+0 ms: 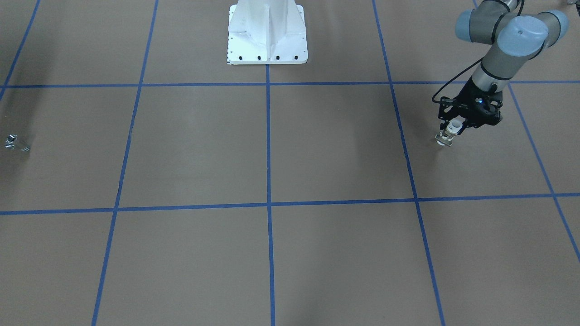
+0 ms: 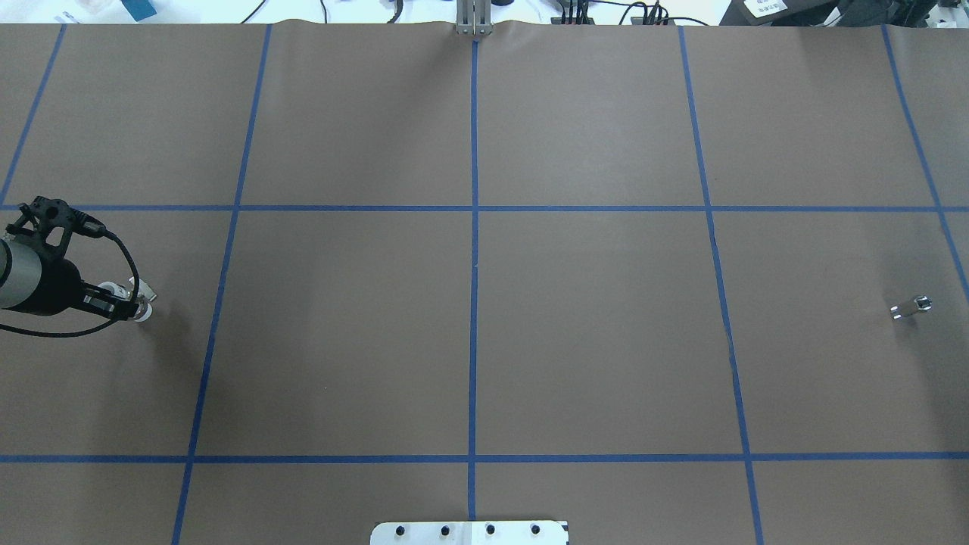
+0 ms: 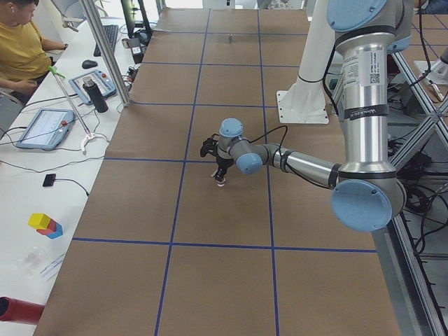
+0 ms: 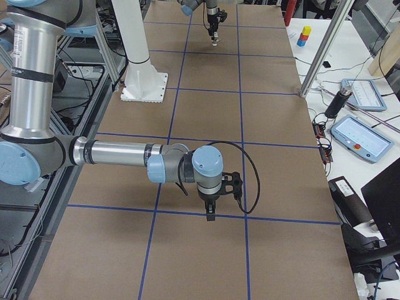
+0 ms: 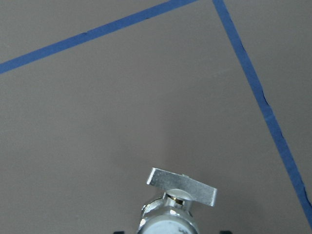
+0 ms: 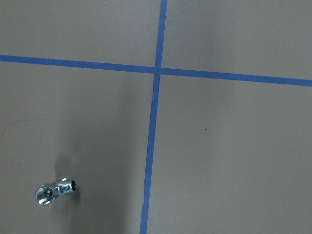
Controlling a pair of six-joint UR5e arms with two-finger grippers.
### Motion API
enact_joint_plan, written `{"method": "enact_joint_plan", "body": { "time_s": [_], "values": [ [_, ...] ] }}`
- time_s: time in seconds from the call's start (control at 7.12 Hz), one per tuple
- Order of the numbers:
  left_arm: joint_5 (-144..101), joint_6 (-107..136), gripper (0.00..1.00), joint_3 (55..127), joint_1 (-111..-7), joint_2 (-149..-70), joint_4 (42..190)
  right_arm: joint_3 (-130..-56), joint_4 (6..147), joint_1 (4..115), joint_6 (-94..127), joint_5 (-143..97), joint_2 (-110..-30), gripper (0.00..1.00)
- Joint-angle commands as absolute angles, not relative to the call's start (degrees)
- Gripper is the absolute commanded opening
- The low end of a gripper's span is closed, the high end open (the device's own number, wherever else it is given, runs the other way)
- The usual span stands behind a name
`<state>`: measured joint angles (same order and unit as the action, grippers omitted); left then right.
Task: Assemble PPR valve and pipe with both arms
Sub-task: 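Lower the left gripper onto the white pipe fitting and grasp it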
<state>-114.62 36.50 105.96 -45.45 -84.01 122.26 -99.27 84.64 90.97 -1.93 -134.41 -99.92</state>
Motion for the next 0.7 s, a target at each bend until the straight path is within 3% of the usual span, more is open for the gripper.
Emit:
{"method": "enact_joint_plan", "body": {
  "time_s": [0.0, 0.28, 0.56],
  "values": [
    [-115.1, 36.6, 0.0, 106.7, -45.5, -85.5, 122.2, -99.3, 84.6, 91.0, -1.9, -134.4, -99.8, 1.0],
    [-115.6, 37.2, 0.0, 108.4, -45.6, -89.5, 116.3, -99.2, 84.6, 91.0, -1.9, -134.5, -99.8, 1.0],
    [-115.1, 48.5, 0.0, 110.2, -45.4, -99.5, 105.1, -99.2, 84.6, 91.0, -1.9, -134.4, -99.8, 1.0]
  ]
}}
